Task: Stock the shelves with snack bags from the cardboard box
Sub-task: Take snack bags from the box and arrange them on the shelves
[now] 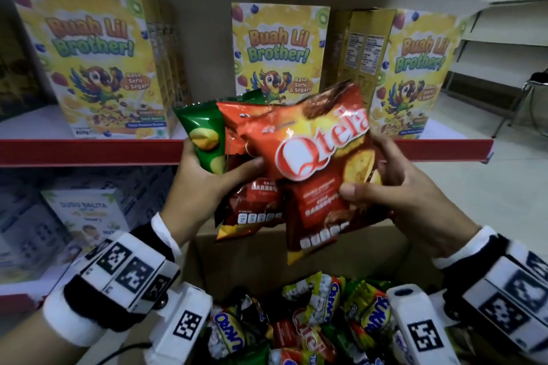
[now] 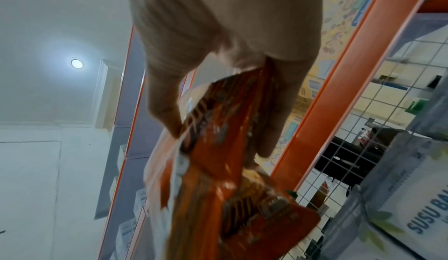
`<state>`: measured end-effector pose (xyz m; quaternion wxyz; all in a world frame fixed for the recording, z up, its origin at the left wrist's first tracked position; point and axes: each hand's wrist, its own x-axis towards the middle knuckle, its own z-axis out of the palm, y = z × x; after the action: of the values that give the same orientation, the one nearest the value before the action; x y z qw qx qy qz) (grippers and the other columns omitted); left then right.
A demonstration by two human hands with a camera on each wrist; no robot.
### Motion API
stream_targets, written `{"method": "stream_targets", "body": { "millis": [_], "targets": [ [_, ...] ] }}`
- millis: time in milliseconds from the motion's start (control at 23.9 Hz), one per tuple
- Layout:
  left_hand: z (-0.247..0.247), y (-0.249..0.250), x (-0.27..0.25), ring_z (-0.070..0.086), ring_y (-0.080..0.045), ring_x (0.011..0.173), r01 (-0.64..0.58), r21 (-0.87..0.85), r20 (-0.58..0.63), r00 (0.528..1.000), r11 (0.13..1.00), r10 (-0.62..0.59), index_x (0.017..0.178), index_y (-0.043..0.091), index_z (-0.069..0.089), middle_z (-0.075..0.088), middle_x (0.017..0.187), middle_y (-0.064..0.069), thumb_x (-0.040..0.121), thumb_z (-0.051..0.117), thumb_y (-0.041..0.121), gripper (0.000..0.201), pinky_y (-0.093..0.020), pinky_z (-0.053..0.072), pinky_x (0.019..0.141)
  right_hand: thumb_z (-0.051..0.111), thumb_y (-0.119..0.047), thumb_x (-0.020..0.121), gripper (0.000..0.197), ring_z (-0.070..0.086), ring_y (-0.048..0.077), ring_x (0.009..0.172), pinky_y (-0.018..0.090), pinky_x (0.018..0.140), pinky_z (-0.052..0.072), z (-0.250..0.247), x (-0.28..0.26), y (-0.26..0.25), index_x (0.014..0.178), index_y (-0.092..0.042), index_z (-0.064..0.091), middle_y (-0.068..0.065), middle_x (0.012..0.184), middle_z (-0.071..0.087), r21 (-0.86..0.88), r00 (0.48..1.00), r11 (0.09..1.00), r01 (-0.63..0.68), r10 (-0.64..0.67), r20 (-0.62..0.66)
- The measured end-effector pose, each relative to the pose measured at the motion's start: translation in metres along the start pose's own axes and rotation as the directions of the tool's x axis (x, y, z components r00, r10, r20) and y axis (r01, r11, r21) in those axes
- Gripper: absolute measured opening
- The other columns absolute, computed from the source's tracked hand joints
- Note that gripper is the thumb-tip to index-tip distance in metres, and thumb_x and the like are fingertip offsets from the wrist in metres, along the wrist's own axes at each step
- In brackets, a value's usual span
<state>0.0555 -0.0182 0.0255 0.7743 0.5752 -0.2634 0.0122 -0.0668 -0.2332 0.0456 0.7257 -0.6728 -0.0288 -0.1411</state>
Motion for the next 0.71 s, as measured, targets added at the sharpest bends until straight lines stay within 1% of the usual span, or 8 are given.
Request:
{"method": "stream_targets", "body": {
  "millis": [84,126,209,293,377,460,586,711],
  "targets": [
    [-0.002,-0.003,-0.002,0.066,-0.023,0.106,0.033,0.007,0.040,0.999,0.999,-0.033,0.131,0.005,0.043,0.067,0.118,-0.010,0.053,0.084,0.020,0.089,-0.033,0.057,0.083,0.075,-0.010,0.061,0.071,0.069,0.023,0.099,0.031,0.074,0.058,-0.001,-0.001,0.002,0.125,-0.033,0.054,0.004,0.112,0.071,0.000,0.995,0.999,-0.045,0.045,0.084],
    [-0.002,-0.004,-0.003,0.067,-0.023,0.105,0.058,-0.019,0.054,0.997,0.998,-0.057,0.130,0.006,0.044,0.068,0.116,-0.009,0.053,0.088,0.017,0.089,-0.032,0.057,0.080,0.072,-0.016,0.063,0.067,0.068,0.024,0.101,0.035,0.078,0.058,-0.002,0.000,0.003,0.126,-0.029,0.055,0.006,0.114,0.070,0.050,0.995,0.997,-0.055,0.051,0.083],
    [-0.001,-0.005,-0.002,0.066,-0.027,0.107,0.099,-0.101,0.082,0.992,0.990,-0.091,0.131,0.007,0.047,0.068,0.118,-0.010,0.061,0.088,0.016,0.082,-0.038,0.056,0.083,0.065,-0.018,0.069,0.067,0.062,0.030,0.112,0.045,0.093,0.052,-0.005,0.000,0.005,0.134,-0.020,0.049,0.012,0.125,0.063,0.214,0.998,0.976,-0.045,0.036,0.046],
    [0.002,-0.005,-0.003,0.064,-0.029,0.111,0.112,-0.142,0.111,0.989,0.984,-0.097,0.130,0.008,0.050,0.066,0.121,-0.011,0.066,0.085,0.015,0.073,-0.044,0.053,0.090,0.064,-0.014,0.071,0.070,0.057,0.033,0.118,0.047,0.100,0.045,-0.007,0.000,0.008,0.138,-0.013,0.044,0.015,0.131,0.059,0.287,0.999,0.957,-0.040,0.032,0.032],
    [0.008,-0.006,-0.008,0.065,-0.027,0.109,0.131,-0.141,0.131,0.985,0.981,-0.113,0.126,0.009,0.054,0.068,0.119,-0.009,0.063,0.085,0.015,0.070,-0.039,0.055,0.088,0.070,-0.013,0.065,0.072,0.063,0.033,0.110,0.048,0.098,0.048,-0.005,-0.001,0.013,0.133,-0.007,0.048,0.017,0.123,0.063,0.265,0.995,0.959,-0.104,0.097,0.039],
    [0.015,-0.007,-0.015,0.067,-0.025,0.106,0.190,-0.168,0.143,0.976,0.967,-0.167,0.122,0.012,0.058,0.070,0.115,-0.008,0.062,0.082,0.018,0.065,-0.032,0.057,0.081,0.071,-0.015,0.062,0.066,0.067,0.032,0.100,0.049,0.093,0.051,-0.002,-0.004,0.019,0.125,-0.007,0.056,0.017,0.114,0.068,0.243,0.988,0.957,-0.156,0.150,0.044],
    [0.020,-0.007,-0.020,0.069,-0.025,0.100,0.231,-0.230,0.130,0.970,0.945,-0.206,0.123,0.016,0.059,0.071,0.112,-0.008,0.069,0.076,0.030,0.058,-0.030,0.057,0.072,0.066,-0.016,0.064,0.059,0.068,0.030,0.098,0.048,0.092,0.052,0.007,-0.006,0.025,0.122,-0.009,0.057,0.014,0.111,0.070,0.264,0.984,0.949,-0.175,0.175,0.027],
    [0.019,-0.002,-0.019,0.071,-0.026,0.096,0.215,-0.232,0.056,0.977,0.949,-0.208,0.124,0.020,0.058,0.072,0.110,-0.008,0.078,0.072,0.038,0.052,-0.031,0.058,0.070,0.078,-0.013,0.052,0.070,0.068,0.030,0.099,0.043,0.090,0.054,0.014,-0.008,0.030,0.119,-0.010,0.057,0.013,0.109,0.070,0.260,0.989,0.954,-0.149,0.142,0.045]
  ]
}}
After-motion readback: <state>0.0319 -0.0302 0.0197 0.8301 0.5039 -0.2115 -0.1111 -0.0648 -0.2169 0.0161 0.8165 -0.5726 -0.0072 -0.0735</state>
